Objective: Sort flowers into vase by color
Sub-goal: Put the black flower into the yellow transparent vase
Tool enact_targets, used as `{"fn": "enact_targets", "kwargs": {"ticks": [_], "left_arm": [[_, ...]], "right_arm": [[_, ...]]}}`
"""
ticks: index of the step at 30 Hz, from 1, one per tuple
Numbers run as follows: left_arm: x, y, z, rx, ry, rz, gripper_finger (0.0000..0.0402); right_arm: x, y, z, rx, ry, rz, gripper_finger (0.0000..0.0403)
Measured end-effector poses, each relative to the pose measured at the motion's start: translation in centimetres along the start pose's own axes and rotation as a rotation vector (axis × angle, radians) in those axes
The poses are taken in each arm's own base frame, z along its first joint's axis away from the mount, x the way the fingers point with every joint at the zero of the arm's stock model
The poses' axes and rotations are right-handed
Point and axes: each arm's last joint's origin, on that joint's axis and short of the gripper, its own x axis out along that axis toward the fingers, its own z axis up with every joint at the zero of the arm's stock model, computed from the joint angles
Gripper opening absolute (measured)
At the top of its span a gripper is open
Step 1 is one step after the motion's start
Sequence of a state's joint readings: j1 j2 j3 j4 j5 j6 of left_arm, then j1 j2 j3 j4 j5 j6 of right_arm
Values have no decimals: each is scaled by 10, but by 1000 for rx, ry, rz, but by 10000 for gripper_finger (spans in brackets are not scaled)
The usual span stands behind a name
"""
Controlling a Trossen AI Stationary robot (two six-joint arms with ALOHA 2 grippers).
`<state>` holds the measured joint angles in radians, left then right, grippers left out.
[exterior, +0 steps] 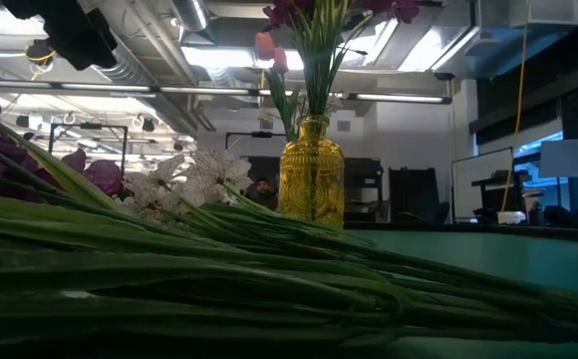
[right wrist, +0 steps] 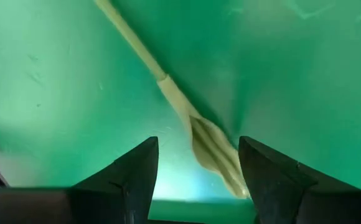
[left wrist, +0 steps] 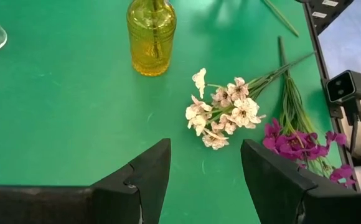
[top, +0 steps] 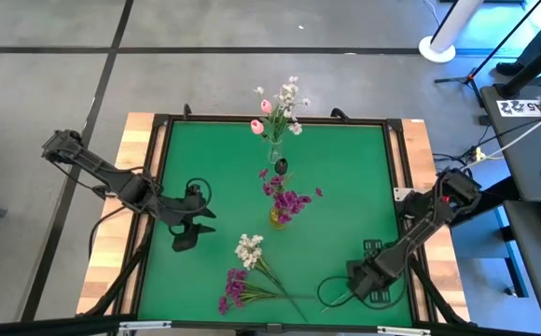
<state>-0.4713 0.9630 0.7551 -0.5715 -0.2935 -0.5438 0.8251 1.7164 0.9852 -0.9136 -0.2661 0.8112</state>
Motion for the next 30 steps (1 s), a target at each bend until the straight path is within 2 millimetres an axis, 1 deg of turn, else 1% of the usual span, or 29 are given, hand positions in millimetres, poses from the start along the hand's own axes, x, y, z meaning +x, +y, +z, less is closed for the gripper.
{"fn": "enact_targets", "kwargs": {"ticks": [5,9,13,15,17,19,26,28,30], "left_arm": [[0,0,1,-4,-11,-2,191],[0,0,1,-12,-11,-2,191],[0,0,1,-14,-12,-2,191],[0,0,1,-18,-12,-2,191],[0,0,1,-26,-12,-2,191],[0,0,1,-26,-12,-1,191],[0,0,1,-26,-13,1,191],[0,0,1,-27,-14,2,191],[0,0,1,-27,-15,3,191]], "right_arm": [[3,7,-5,0,-34,-29,220],[10,8,-2,2,-49,-68,220],[16,7,0,-9,-21,-91,220],[18,7,1,-25,-11,-97,213],[18,6,0,-30,-6,-105,196],[18,4,0,-26,3,-118,166],[16,-6,5,21,32,-135,22],[12,-8,8,40,40,-131,11],[8,-10,11,53,40,-156,19]]}}
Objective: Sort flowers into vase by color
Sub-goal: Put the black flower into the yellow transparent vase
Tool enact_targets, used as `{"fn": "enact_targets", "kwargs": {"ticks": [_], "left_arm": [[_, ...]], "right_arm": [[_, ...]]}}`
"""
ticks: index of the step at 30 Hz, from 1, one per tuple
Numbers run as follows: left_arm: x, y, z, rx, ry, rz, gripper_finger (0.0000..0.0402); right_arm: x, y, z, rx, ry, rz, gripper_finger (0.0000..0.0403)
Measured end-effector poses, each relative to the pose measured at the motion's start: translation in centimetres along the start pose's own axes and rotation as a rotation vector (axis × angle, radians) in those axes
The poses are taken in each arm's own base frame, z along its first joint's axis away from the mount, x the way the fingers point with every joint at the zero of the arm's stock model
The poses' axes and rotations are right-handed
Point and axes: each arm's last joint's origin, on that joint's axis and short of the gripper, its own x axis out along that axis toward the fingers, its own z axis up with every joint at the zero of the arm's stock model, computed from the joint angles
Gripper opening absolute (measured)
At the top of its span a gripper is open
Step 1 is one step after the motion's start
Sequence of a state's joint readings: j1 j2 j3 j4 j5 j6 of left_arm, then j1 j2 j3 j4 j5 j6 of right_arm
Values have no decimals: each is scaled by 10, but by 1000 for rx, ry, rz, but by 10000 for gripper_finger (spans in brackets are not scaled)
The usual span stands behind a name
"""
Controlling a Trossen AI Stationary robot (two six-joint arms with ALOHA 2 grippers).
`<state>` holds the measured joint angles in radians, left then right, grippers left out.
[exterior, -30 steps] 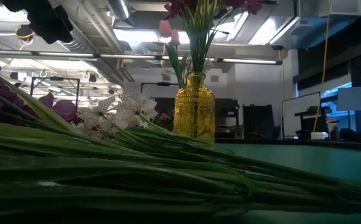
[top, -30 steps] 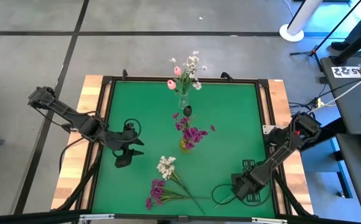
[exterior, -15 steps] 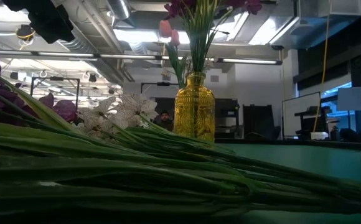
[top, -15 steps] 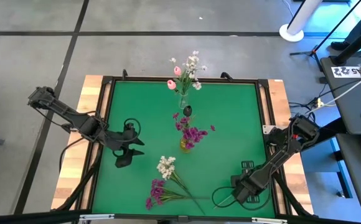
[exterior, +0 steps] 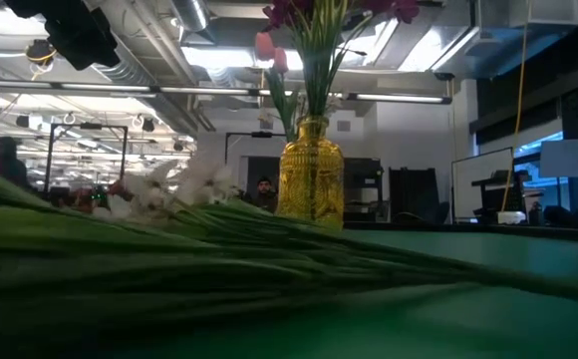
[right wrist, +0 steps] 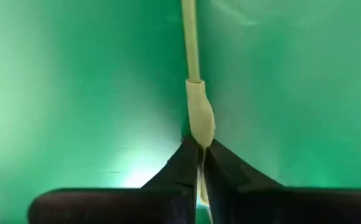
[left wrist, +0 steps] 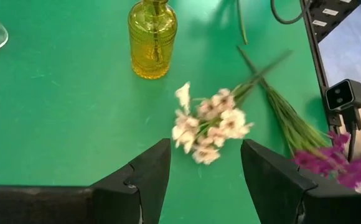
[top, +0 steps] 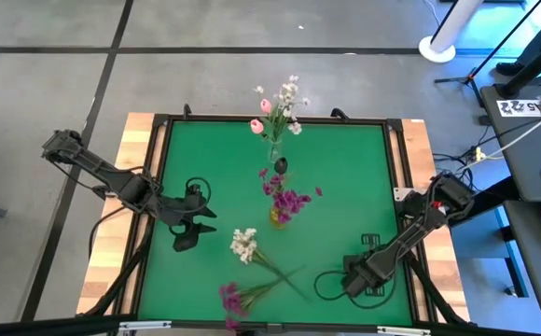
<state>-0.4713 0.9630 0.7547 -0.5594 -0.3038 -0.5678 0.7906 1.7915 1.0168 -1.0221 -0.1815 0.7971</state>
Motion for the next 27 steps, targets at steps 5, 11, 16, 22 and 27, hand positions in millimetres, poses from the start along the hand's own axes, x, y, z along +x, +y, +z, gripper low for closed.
{"fn": "enact_targets", "kwargs": {"ticks": [5,11,16,22,27], "left_arm": [[0,0,0,-1,-1,1,191],[0,0,1,-3,-8,3,191],[0,-4,7,-24,-70,-36,191],[-4,-14,22,-19,-221,-151,191],[-8,-22,32,28,-321,-242,191]], "right_arm": [[-25,-4,1,-8,8,-116,6],[-69,-7,-6,2,17,-282,7],[-105,-2,-2,-21,-151,-354,6],[-142,-7,9,-32,-359,-398,3],[-166,-15,18,-38,-458,-417,2]]}}
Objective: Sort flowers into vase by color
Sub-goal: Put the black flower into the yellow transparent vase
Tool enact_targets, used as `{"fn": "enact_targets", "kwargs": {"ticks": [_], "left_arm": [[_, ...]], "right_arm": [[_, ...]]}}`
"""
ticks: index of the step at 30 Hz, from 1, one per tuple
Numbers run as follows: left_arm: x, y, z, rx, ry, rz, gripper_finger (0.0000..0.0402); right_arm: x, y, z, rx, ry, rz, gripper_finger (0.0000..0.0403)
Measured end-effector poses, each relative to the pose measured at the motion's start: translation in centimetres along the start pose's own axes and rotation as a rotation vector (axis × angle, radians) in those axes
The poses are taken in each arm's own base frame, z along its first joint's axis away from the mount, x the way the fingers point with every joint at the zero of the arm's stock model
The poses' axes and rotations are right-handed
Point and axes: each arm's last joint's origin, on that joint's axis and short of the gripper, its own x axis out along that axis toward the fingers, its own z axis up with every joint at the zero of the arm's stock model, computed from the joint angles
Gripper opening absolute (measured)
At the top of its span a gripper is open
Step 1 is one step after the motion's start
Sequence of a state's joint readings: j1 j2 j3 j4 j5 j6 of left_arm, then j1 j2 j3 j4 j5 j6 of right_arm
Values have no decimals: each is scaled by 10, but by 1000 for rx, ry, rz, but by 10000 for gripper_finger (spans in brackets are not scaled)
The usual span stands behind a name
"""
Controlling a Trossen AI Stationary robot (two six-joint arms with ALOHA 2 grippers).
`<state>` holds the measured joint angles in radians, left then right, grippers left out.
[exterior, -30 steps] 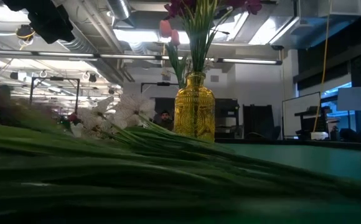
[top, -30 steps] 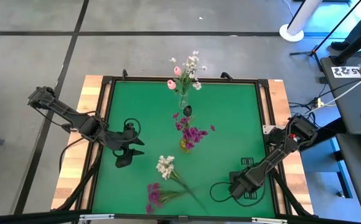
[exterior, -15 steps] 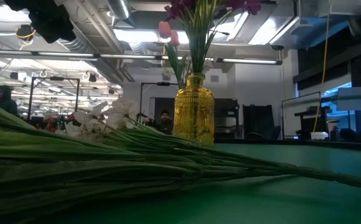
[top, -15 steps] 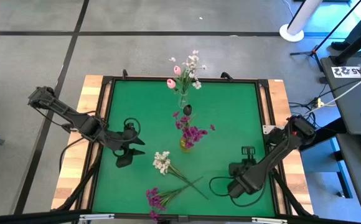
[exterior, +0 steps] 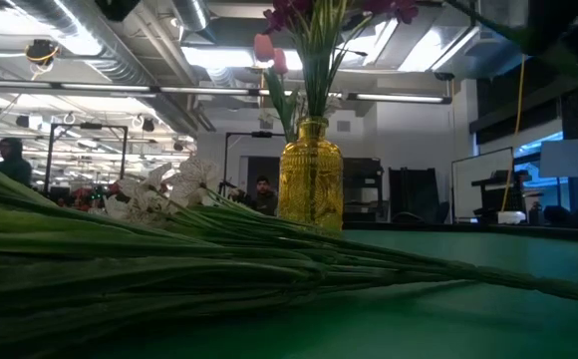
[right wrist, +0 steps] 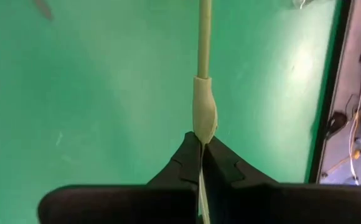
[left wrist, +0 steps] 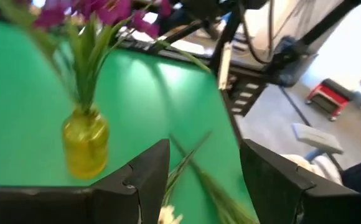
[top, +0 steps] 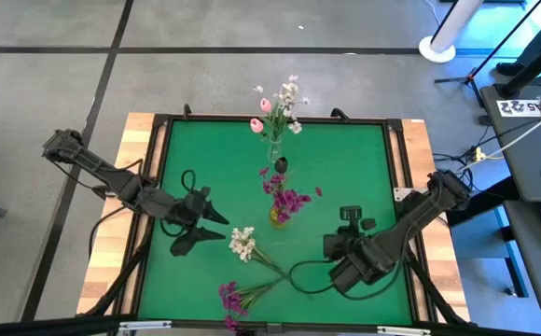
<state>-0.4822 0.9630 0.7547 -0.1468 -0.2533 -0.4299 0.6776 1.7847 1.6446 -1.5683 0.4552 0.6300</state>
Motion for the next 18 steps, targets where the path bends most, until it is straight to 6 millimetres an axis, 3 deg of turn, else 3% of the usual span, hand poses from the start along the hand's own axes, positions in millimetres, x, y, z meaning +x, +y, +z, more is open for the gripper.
{"fn": "enact_targets", "kwargs": {"ticks": [8,13,18], "left_arm": [[-3,-12,1,110,-41,-64,191],[-5,-20,4,187,-111,-62,191],[-9,-26,8,370,-204,29,191]], "right_arm": [[-28,-10,18,14,-162,69,2],[-55,-8,35,31,-382,175,2],[-74,-12,54,68,-583,220,2]]}}
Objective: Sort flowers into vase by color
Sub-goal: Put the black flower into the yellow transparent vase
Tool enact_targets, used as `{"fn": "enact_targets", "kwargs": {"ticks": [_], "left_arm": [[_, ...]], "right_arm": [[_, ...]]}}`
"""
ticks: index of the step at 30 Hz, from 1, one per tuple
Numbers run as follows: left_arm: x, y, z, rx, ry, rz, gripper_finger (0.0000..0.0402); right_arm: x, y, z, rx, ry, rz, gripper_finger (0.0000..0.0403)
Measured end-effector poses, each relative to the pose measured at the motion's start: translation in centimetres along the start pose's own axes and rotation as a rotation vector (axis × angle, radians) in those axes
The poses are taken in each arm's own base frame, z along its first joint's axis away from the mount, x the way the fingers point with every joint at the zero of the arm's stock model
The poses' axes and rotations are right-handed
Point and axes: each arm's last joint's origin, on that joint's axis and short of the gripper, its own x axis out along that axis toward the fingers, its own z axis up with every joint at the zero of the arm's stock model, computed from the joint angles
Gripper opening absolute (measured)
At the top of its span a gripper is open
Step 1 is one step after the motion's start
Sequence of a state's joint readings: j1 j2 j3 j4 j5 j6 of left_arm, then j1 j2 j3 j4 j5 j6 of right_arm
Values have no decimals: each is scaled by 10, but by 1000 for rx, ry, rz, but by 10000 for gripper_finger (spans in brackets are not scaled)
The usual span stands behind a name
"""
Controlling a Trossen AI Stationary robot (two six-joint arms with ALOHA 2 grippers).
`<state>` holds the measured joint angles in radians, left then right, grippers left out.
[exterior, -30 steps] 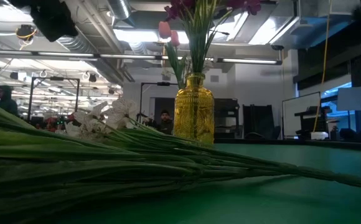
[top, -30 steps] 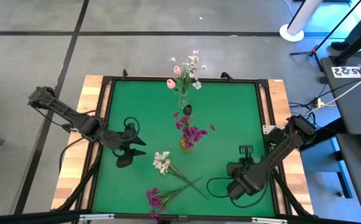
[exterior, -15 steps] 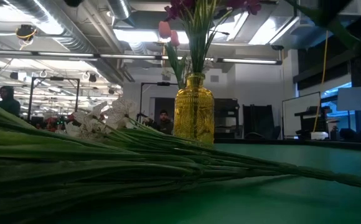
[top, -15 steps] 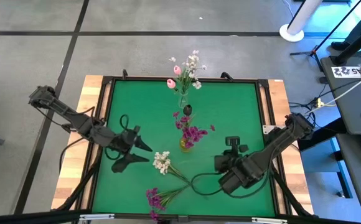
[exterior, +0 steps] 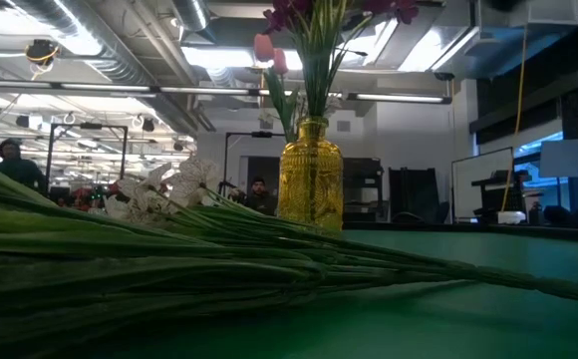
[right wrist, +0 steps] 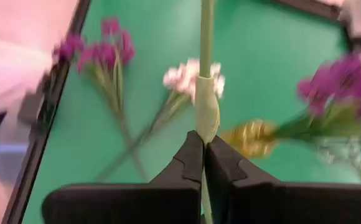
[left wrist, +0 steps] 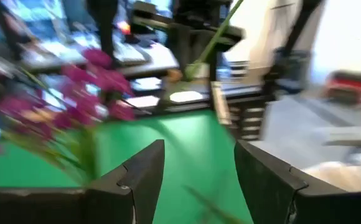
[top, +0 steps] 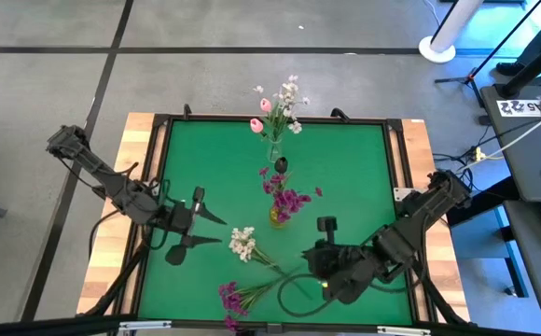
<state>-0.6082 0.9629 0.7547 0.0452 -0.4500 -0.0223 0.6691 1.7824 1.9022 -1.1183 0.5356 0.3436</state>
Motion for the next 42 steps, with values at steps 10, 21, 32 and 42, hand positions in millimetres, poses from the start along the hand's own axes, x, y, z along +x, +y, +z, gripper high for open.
{"fn": "enact_targets", "kwargs": {"ticks": [10,21,32,42], "left_arm": [[5,-1,9,358,-71,203,191],[5,5,17,775,32,511,191],[-3,-4,30,793,-105,480,191],[-16,-1,50,75,-427,411,191]], "right_arm": [[4,-44,44,118,-295,69,2],[27,-125,71,375,-436,255,2],[26,-151,83,480,-563,401,2],[38,-151,72,268,-462,199,3]]}}
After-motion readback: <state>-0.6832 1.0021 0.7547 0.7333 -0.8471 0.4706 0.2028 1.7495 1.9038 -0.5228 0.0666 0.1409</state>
